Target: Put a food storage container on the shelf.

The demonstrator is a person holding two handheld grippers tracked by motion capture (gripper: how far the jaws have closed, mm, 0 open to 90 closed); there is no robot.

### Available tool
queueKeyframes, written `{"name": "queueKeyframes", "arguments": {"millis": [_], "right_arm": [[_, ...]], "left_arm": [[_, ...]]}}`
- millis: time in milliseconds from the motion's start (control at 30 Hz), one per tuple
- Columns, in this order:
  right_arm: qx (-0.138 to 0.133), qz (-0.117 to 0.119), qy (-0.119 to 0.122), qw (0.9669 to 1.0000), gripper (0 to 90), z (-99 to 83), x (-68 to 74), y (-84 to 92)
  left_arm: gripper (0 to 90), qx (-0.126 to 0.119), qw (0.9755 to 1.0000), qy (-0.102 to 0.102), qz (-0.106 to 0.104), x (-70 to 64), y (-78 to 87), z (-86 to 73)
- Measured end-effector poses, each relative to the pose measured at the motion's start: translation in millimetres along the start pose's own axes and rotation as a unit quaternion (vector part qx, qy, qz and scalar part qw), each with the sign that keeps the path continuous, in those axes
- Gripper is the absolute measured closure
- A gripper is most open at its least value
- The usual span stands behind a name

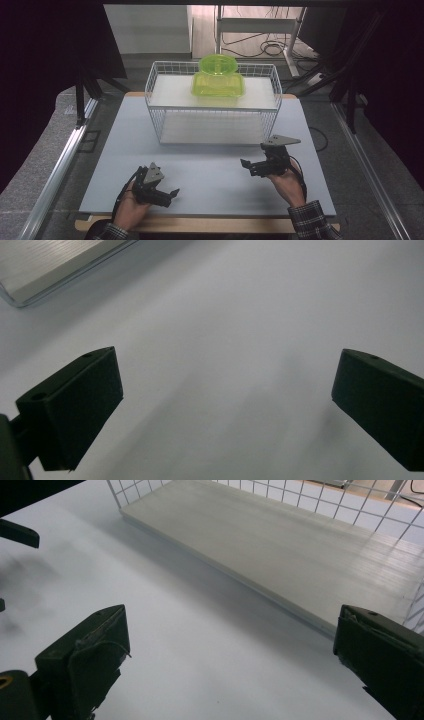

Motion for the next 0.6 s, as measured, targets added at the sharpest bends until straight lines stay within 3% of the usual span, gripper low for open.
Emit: {"name": "queueKeyframes", "arguments": {"millis": [600], "right_arm": [[0.029,-0.01,0.0,0.9995,1.9,-44.2,-12.0,2.1]], "left_arm": [[0.0,0.009,0.9999,-0.005,0.002,0.4,-1.6,-2.6]]}}
Point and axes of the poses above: each handheld gripper's, and its own axes: y roughly backward along the jaws, z roughly out of its top, x roughly to its left, the point moved 8 cm from there along -y, roughly forward along the jaws, and after that the axes turned 14 degrees about -y, right-handed, at the moved point
